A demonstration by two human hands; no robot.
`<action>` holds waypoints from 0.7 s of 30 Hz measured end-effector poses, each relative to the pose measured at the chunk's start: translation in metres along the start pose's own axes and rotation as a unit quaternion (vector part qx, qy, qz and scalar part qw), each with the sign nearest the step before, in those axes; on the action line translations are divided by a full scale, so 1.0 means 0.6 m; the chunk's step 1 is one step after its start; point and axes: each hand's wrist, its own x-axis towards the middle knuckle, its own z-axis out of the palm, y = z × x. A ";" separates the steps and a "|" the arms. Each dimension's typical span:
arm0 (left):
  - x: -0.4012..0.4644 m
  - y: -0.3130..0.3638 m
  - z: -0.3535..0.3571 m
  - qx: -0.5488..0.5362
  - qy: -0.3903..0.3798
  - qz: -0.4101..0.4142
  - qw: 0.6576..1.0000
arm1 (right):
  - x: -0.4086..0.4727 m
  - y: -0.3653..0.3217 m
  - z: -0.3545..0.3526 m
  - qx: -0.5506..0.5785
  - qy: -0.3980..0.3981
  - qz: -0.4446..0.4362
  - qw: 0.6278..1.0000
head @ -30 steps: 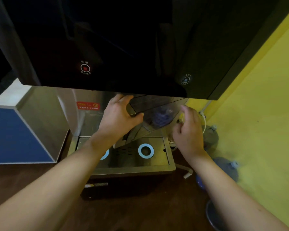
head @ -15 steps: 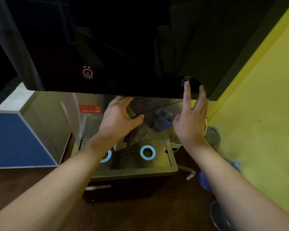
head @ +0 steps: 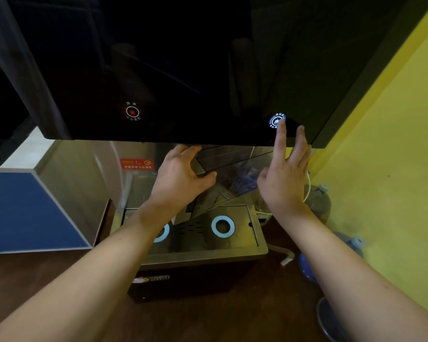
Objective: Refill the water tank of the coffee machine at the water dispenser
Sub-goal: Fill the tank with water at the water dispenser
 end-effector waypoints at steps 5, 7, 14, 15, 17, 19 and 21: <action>-0.001 0.003 -0.002 0.000 0.002 0.006 1.000 | 0.000 -0.001 -0.001 -0.002 0.001 0.003 1.000; -0.002 0.004 -0.003 -0.001 0.004 0.009 1.000 | -0.001 -0.001 -0.002 0.002 -0.001 0.003 1.000; -0.002 0.004 -0.004 0.006 0.001 0.011 1.000 | -0.001 -0.001 -0.003 0.007 -0.001 0.003 1.000; -0.003 0.005 -0.004 0.007 -0.001 0.010 1.000 | -0.001 -0.001 -0.003 0.008 -0.001 0.004 1.000; -0.004 0.007 -0.004 0.005 0.000 0.007 1.000 | -0.001 -0.001 -0.005 0.008 -0.002 0.004 1.000; -0.006 0.008 -0.005 0.004 0.000 0.002 1.000 | -0.001 -0.002 -0.006 0.007 -0.001 0.003 1.000; -0.008 0.012 -0.006 0.005 0.002 -0.001 1.000 | -0.001 -0.003 -0.007 0.007 -0.001 0.003 1.000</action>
